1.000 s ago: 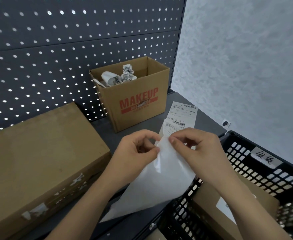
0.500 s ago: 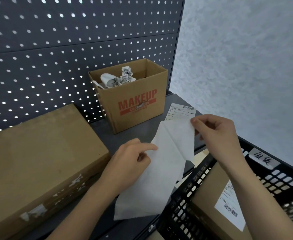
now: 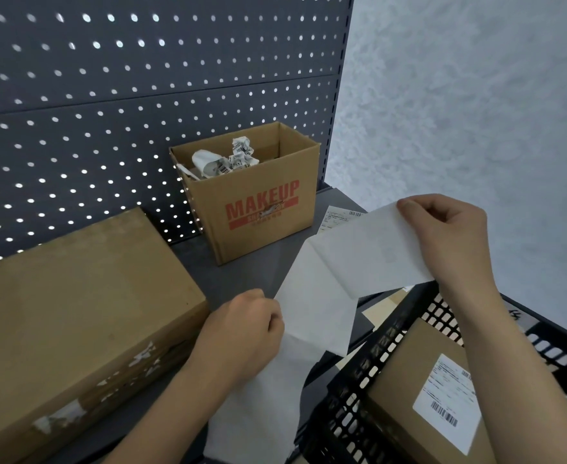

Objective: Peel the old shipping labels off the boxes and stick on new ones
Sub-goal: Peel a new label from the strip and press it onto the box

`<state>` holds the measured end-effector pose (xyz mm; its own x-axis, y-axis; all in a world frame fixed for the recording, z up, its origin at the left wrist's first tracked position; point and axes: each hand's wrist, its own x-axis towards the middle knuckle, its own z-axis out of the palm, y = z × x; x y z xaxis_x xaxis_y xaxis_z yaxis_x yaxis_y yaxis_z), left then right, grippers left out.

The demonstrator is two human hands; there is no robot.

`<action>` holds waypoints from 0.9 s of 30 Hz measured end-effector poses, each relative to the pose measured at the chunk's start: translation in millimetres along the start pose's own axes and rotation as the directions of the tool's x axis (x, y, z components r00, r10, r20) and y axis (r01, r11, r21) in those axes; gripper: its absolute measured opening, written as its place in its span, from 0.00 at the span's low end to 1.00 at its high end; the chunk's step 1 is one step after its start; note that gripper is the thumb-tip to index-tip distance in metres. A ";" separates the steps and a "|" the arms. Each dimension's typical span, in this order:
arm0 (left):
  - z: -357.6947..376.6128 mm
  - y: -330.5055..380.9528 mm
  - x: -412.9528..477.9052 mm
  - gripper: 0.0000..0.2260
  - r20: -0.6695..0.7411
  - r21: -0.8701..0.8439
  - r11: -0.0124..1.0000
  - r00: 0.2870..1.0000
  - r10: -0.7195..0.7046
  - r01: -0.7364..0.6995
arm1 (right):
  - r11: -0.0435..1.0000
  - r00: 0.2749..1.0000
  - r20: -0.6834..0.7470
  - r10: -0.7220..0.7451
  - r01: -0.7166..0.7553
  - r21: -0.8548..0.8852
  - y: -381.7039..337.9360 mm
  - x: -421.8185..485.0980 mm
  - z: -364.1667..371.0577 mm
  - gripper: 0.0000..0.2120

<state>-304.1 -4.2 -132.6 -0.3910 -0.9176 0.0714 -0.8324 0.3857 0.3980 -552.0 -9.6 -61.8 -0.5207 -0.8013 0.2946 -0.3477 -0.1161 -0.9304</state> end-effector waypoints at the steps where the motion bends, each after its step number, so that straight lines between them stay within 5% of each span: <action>1: 0.7 0.4 -0.1 0.11 0.002 0.004 1.000 1.000 -0.011 0.011 | 1.000 1.000 -0.012 -0.007 0.007 0.004 -1.1 1.8 -0.5 0.07; 11: 2.5 5.3 3.8 0.18 0.018 0.040 0.994 0.994 -0.106 0.105 | 0.999 0.997 -0.060 -0.054 0.054 0.005 -9.5 14.1 -3.8 0.06; 27: 6.0 6.8 11.8 0.10 0.016 0.165 0.984 0.998 -0.065 0.062 | 0.971 0.962 -0.177 -0.208 0.224 0.079 -28.9 16.3 -36.7 0.08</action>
<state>-316.7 -11.9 -134.6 -0.3422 -0.9391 0.0308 -0.9081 0.3389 0.2457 -579.1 2.3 -22.1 -0.5671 -0.6425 0.5154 -0.3927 -0.3391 -0.8549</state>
